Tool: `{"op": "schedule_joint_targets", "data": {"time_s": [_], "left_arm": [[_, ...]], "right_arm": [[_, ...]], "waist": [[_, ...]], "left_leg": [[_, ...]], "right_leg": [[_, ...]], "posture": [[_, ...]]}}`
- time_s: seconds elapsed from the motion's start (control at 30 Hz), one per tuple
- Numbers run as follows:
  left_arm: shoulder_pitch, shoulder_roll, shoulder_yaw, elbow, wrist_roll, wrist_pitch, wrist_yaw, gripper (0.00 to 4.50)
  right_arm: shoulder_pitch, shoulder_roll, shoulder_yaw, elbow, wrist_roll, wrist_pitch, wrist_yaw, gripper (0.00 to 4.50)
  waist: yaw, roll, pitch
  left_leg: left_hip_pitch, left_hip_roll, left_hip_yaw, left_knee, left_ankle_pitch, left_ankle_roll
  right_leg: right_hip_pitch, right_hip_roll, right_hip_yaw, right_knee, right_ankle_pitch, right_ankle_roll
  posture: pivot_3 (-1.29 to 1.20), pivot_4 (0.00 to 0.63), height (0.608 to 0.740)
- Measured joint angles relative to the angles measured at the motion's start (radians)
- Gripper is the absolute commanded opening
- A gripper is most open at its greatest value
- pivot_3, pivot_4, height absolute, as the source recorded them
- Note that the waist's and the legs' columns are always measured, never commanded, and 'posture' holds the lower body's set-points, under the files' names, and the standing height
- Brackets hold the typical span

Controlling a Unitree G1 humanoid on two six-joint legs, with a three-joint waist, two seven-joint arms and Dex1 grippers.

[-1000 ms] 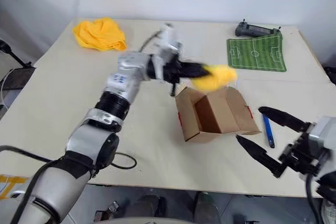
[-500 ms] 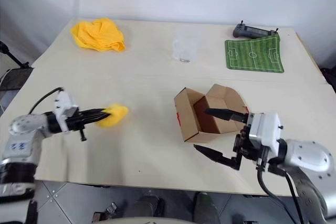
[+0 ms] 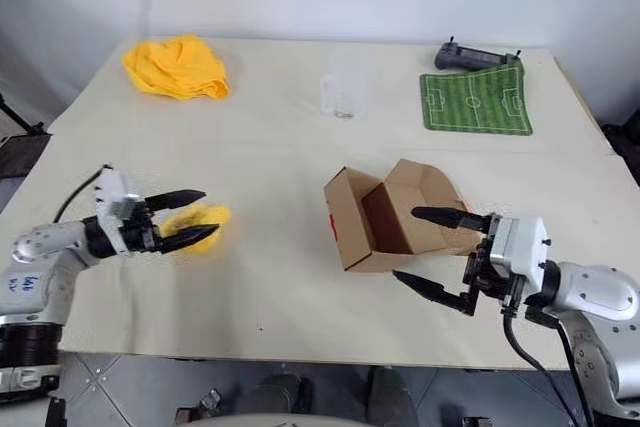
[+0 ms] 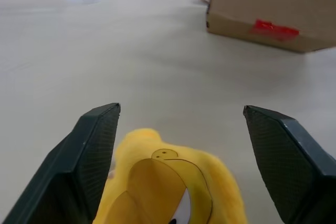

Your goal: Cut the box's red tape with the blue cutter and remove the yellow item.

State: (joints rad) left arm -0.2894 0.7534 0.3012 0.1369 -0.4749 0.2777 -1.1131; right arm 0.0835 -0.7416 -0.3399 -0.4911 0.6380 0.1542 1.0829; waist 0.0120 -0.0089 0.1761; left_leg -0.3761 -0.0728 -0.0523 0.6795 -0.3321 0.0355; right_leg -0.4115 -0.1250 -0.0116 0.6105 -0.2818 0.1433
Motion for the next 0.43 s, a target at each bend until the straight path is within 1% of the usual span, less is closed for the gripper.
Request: {"op": "schedule_joint_targets", "data": {"time_s": [0.1, 0.17, 0.3, 0.43], "left_arm": [[0.118, 0.093, 0.115, 0.006, 0.002, -0.038, -0.013, 3.88], [0.171, 0.118, 0.15, 0.043, 0.031, -0.128, -0.025, 3.88], [0.314, 0.118, 0.236, 0.034, 0.052, -0.236, -0.017, 3.88], [0.377, 0.107, 0.249, -0.035, 0.053, -0.244, 0.016, 3.88]], "right_arm": [[0.07, 0.0, -0.066, -0.02, 0.016, -0.001, -0.005, 4.5], [0.075, 0.0, -0.069, -0.038, 0.029, 0.01, -0.021, 4.5], [0.126, -0.009, -0.07, -0.062, 0.055, 0.021, 0.009, 4.5], [0.087, -0.024, -0.04, -0.052, 0.036, 0.015, 0.029, 4.5]], "waist": [[-0.011, 0.001, 0.0], [-0.01, 0.001, 0.0], [-0.008, 0.001, 0.0], [0.007, 0.001, 0.0]], "left_leg": [[0.004, 0.0, 0.002, -0.006, -0.001, -0.001], [0.006, 0.0, 0.003, -0.007, 0.0, -0.001], [0.006, 0.0, 0.003, -0.01, -0.001, 0.0], [0.006, 0.0, 0.003, -0.01, -0.001, 0.001]], "right_leg": [[0.001, -0.001, 0.001, 0.0, -0.001, -0.002], [0.002, -0.002, 0.002, -0.002, -0.001, -0.002], [0.003, -0.003, 0.003, -0.004, -0.001, -0.002], [0.003, -0.004, 0.003, -0.008, -0.001, -0.002]], "posture": [[0.0, 0.15, 0.74], [0.0, 0.15, 0.74], [0.0, 0.15, 0.74], [0.0, 0.15, 0.74]]}}
